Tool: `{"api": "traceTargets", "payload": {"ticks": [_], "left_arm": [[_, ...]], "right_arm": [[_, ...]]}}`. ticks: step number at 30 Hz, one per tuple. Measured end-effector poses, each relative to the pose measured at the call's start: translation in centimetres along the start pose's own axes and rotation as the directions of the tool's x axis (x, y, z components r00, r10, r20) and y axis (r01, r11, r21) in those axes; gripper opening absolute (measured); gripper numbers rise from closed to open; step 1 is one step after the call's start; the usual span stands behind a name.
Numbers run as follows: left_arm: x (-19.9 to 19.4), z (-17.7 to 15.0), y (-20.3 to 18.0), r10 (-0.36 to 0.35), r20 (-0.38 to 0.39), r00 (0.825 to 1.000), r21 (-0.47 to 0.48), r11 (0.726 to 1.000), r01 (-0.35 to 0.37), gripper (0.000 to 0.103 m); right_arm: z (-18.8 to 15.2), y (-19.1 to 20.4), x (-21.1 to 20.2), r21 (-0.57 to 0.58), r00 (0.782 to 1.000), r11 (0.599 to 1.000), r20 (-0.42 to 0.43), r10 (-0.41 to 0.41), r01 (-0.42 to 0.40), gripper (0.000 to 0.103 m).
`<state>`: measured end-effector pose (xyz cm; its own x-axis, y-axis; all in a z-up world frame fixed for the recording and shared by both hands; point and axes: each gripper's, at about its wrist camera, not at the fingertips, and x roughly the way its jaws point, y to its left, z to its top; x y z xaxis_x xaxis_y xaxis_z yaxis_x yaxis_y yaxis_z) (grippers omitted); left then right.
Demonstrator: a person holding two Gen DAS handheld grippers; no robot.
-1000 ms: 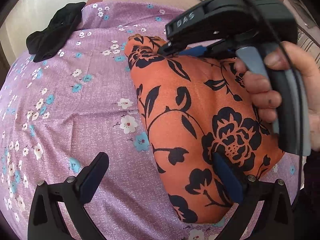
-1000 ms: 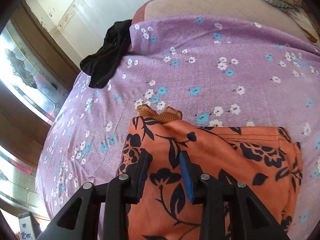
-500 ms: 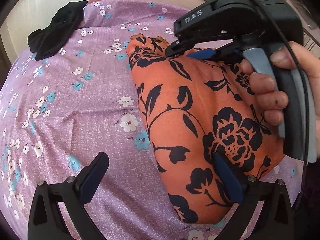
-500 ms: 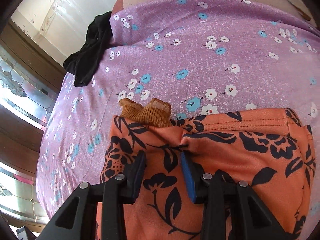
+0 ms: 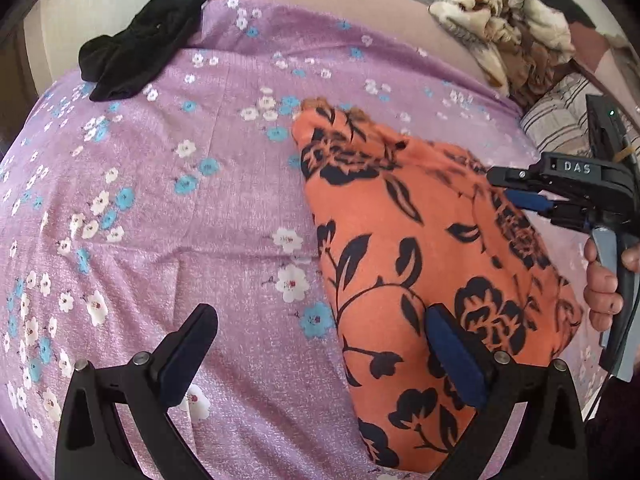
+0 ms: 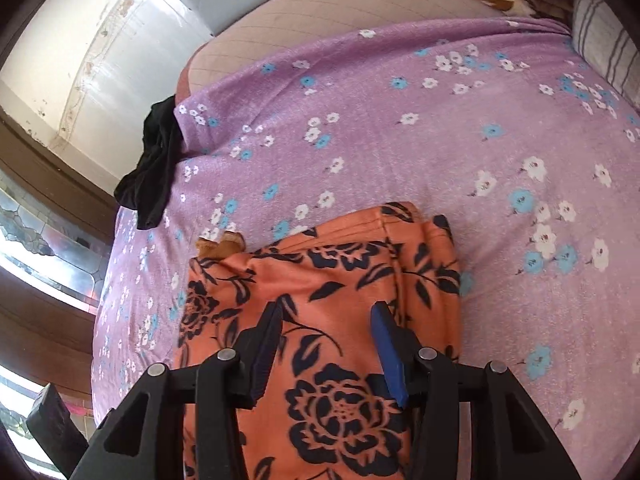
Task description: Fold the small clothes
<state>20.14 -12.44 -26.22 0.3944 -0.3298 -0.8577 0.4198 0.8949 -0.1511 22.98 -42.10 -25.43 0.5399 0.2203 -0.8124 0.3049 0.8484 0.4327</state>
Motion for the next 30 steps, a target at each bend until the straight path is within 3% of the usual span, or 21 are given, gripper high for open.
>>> {"api": "traceTargets", "payload": {"ticks": [3, 7, 15, 19, 22, 25, 28, 30], "left_arm": [[1.4, -0.4, -0.3, -0.05, -0.031, 0.998, -0.022, 0.999, 0.049, 0.103], [1.4, -0.1, -0.7, -0.059, -0.033, 0.998, -0.006, 0.998, 0.059, 0.103], [0.1, 1.6, -1.3, -0.086, 0.044, 0.995, 0.018, 0.996, 0.086, 0.103], [2.5, 0.9, -2.4, -0.053, -0.054, 0.997, 0.055, 0.997, 0.056, 0.103], [2.9, 0.9, -1.3, -0.104, -0.081, 0.991, -0.018, 0.995, 0.102, 0.103], [2.7, 1.0, -0.8, -0.124, -0.093, 0.988, -0.031, 0.992, 0.122, 0.103], [1.7, 1.3, -1.0, -0.109, -0.054, 0.993, -0.018, 0.994, 0.108, 0.103], [0.5, 1.6, -1.1, -0.092, 0.013, 0.996, 0.002, 0.996, 0.092, 0.103]], "right_arm": [[-0.1, -0.7, 1.2, 0.003, 1.0, 1.0, -0.018, 0.003, -0.003, 0.05], [0.1, -0.2, 0.9, -0.017, 1.0, 1.0, -0.025, -0.018, 0.017, 0.05], [0.2, 1.7, -1.3, -0.081, 0.998, 0.996, 0.055, 0.043, -0.039, 0.05], [0.2, 1.6, 1.8, -0.073, 1.0, 0.997, -0.017, -0.023, 0.021, 0.05], [0.7, 1.1, 2.7, -0.04, 0.999, 0.999, -0.028, -0.024, 0.023, 0.05], [1.3, 1.3, 2.1, 0.003, 1.0, 1.0, -0.019, -0.02, 0.02, 0.05], [1.3, 2.9, 0.7, -0.053, 0.998, 0.998, 0.048, -0.028, 0.031, 0.05], [1.1, 4.3, -0.1, -0.104, 0.996, 0.995, 0.085, 0.011, -0.002, 0.05]]}}
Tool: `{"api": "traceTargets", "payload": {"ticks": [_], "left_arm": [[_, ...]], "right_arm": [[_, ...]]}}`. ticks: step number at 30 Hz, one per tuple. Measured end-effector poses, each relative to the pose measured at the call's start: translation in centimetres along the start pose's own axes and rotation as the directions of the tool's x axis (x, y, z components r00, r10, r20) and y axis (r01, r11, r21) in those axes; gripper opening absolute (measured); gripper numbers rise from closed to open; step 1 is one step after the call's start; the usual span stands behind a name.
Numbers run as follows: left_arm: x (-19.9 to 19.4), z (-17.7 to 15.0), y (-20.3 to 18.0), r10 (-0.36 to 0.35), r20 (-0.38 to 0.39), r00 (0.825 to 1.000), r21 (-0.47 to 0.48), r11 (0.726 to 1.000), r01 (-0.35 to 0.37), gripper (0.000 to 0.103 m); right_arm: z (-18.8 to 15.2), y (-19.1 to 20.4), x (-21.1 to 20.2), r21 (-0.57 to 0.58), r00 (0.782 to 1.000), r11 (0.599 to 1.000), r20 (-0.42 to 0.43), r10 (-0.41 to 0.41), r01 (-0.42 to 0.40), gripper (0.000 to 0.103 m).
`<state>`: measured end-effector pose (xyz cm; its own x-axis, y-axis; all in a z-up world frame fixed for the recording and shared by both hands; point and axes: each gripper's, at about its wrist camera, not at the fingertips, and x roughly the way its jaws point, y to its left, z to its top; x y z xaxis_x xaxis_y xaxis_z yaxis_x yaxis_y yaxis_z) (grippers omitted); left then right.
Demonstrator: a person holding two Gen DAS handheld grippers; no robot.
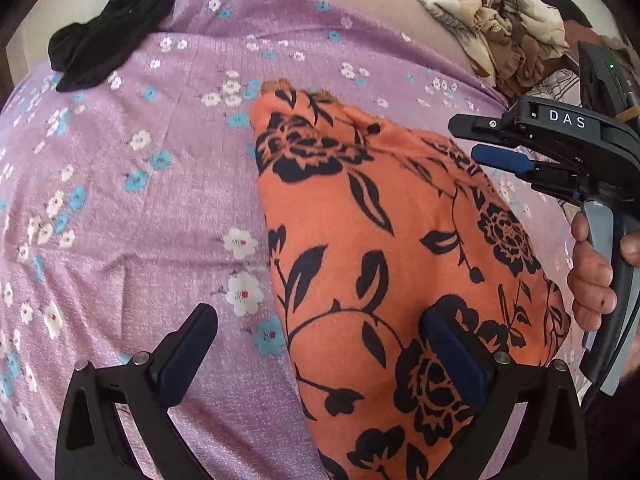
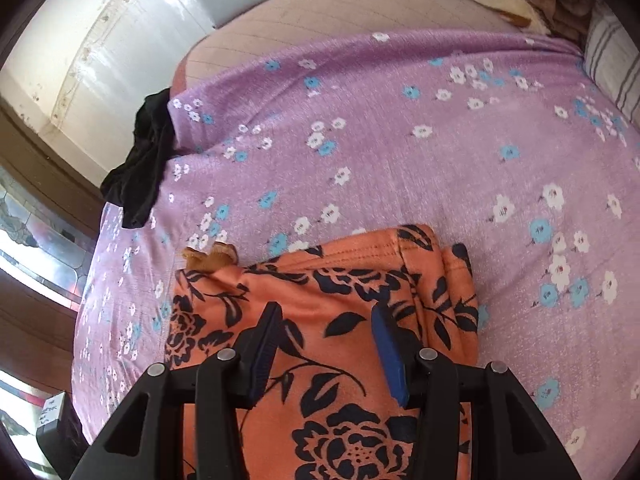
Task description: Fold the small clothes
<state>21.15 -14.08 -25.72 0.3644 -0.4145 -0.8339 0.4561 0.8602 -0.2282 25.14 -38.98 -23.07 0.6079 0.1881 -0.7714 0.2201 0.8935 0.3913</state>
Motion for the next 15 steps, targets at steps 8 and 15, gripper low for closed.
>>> {"api": "traceTargets", "payload": {"ticks": [8, 15], "left_arm": [[2.4, -0.3, -0.1, -0.007, -0.095, 0.995, -0.008, 1.0, 0.006, 0.103], [2.2, -0.4, 0.0, -0.034, -0.089, 0.996, -0.038, 0.999, 0.03, 0.103]], "right_arm": [[-1.8, 2.1, 4.4, 0.028, 0.982, 0.997, -0.174, 0.074, -0.07, 0.05], [-1.7, 1.8, 3.9, 0.092, 0.985, 0.993, -0.151, 0.086, -0.073, 0.05]]}}
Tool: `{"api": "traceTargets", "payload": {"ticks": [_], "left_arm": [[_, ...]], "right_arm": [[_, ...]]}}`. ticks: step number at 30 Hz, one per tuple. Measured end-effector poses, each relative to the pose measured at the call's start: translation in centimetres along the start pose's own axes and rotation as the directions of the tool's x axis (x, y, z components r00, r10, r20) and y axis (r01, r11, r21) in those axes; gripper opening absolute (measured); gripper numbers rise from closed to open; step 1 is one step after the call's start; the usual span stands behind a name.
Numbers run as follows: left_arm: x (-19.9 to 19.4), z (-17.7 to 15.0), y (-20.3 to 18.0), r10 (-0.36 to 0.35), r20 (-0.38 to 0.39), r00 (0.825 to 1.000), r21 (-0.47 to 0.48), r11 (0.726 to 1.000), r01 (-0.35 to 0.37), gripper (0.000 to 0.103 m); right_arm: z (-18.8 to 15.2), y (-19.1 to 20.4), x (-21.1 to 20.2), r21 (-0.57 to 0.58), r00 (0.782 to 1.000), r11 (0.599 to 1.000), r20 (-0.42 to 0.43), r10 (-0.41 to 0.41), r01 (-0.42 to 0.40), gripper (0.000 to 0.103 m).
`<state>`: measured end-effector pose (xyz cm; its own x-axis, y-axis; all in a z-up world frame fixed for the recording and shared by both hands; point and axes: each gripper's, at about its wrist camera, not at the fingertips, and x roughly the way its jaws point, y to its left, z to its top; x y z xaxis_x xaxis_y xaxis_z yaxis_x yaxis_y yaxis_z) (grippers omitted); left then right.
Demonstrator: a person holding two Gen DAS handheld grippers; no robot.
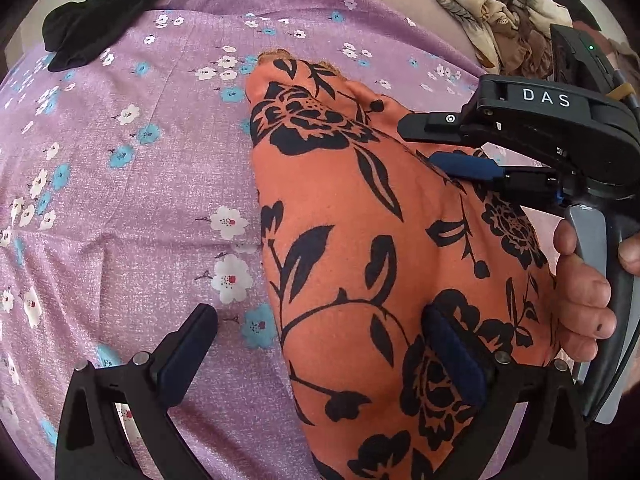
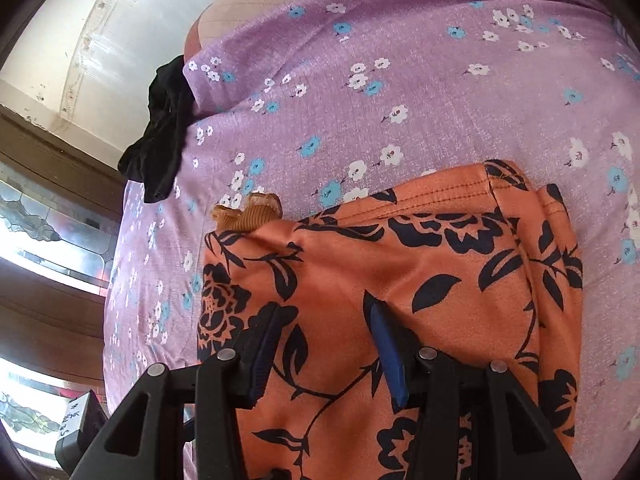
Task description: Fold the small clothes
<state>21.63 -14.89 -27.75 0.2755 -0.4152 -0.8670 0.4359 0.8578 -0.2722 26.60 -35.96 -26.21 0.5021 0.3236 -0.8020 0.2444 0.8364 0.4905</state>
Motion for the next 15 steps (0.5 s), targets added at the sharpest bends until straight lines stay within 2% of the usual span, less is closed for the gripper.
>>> {"api": "traceTargets", "payload": {"ticks": [2, 5, 7, 10, 13, 15], "left_arm": [[-1.1, 0.4, 0.0, 0.021, 0.047, 0.999, 0.012, 1.0, -0.021, 0.103], [-3.0, 1.1, -0.3, 0.077, 0.152, 0.985, 0.054, 0.995, -0.086, 0.103], [-3.5, 1.4, 0.0, 0.089, 0.173, 0.981, 0.049, 0.994, -0.099, 0.103], [-2.4, 1.5, 0.9, 0.081, 0.118, 0.99, 0.017, 0.996, -0.083, 0.103], [-0.8, 1.3, 1.7, 0.033, 0.042, 0.999, -0.016, 0.999, -0.032, 0.103], [-0.2, 1.2, 2.0, 0.011, 0.018, 1.0, -0.033, 0.999, -0.01, 0.103]], "right_arm": [[0.0, 0.5, -0.8, -0.029, 1.0, 1.0, 0.027, -0.006, 0.007, 0.05], [0.2, 1.2, -2.3, -0.065, 0.997, 0.998, 0.079, -0.02, 0.025, 0.05], [0.4, 1.3, -3.1, -0.076, 0.995, 0.997, 0.097, -0.026, 0.034, 0.05], [0.5, 0.4, -2.6, -0.057, 0.997, 0.998, 0.061, -0.038, 0.041, 0.05], [0.2, -0.9, -0.4, -0.031, 0.998, 0.997, -0.019, -0.066, 0.065, 0.05], [0.1, -1.0, -0.1, -0.045, 0.998, 0.997, -0.011, -0.065, 0.064, 0.05]]}}
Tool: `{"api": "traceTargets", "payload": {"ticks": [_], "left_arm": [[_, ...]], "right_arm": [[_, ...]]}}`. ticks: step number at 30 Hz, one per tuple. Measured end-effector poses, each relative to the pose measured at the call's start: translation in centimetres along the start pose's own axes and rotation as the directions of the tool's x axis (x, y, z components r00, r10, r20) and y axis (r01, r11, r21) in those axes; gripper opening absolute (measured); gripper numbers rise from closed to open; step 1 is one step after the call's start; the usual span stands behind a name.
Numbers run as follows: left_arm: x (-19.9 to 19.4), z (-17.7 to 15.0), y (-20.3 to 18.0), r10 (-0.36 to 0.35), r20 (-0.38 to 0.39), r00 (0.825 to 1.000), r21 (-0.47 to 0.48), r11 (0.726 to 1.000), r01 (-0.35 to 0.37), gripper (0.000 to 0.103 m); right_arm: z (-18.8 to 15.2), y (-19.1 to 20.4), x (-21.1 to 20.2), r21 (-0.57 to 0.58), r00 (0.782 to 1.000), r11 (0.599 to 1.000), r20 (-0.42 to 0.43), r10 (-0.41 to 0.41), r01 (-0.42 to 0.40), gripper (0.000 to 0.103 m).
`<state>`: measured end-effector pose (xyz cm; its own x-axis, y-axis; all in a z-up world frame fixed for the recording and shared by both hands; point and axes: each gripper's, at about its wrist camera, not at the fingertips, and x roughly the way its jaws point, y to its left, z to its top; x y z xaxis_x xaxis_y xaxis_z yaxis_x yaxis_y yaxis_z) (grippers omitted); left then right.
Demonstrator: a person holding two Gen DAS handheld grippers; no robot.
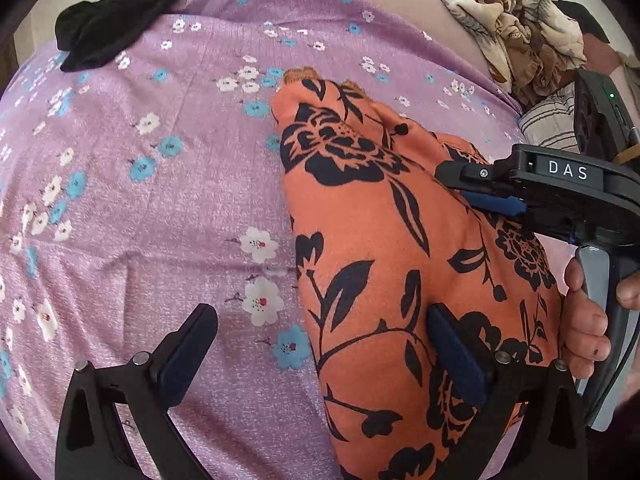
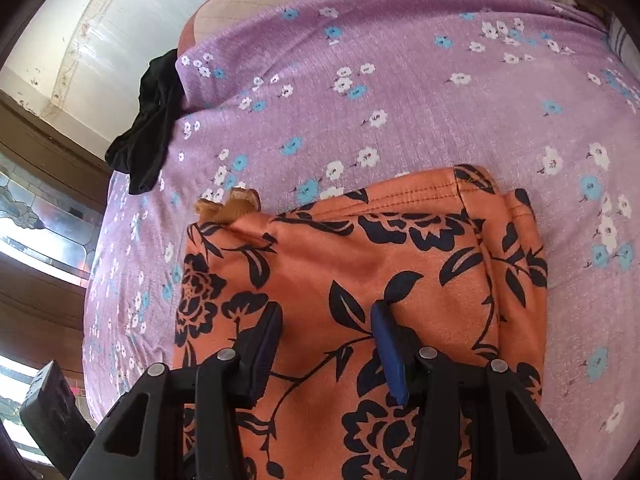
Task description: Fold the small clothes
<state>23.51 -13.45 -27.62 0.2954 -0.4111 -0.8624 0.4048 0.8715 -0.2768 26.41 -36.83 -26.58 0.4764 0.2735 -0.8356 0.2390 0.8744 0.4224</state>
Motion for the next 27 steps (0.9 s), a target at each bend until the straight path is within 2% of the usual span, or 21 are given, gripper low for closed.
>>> {"api": "traceTargets", "payload": {"ticks": [6, 11, 14, 19, 22, 27], "left_arm": [[-0.5, 0.1, -0.7, 0.017, 0.017, 1.0, 0.027, 1.0, -0.017, 0.103], [-3.2, 0.7, -1.7, 0.066, 0.151, 0.986, 0.091, 0.993, -0.08, 0.103], [-4.1, 1.1, -1.4, 0.049, 0.191, 0.98, 0.082, 0.994, -0.066, 0.103], [-1.7, 1.1, -0.7, 0.071, 0.101, 0.992, 0.069, 0.995, -0.078, 0.103], [-0.3, 0.6, -0.6, 0.025, 0.039, 0.999, 0.053, 0.998, -0.027, 0.103], [-0.1, 0.3, -1.2, 0.034, 0.04, 0.999, 0.076, 0.996, -0.037, 0.103]], "right_arm": [[-0.2, 0.4, -0.6, -0.018, 1.0, 1.0, 0.009, -0.003, 0.004, 0.05], [-0.5, 0.9, -3.1, -0.039, 0.998, 0.999, 0.051, 0.027, -0.025, 0.05], [-0.8, 1.1, -4.1, -0.053, 0.997, 0.998, 0.062, 0.039, -0.036, 0.05], [-1.5, 0.1, -2.7, -0.056, 1.0, 0.998, 0.013, 0.007, -0.006, 0.05], [-1.8, -0.6, -1.7, -0.06, 1.0, 0.998, 0.001, 0.028, -0.027, 0.05], [-1.7, -1.1, -1.6, -0.042, 0.998, 0.997, -0.001, 0.058, -0.058, 0.05]]}}
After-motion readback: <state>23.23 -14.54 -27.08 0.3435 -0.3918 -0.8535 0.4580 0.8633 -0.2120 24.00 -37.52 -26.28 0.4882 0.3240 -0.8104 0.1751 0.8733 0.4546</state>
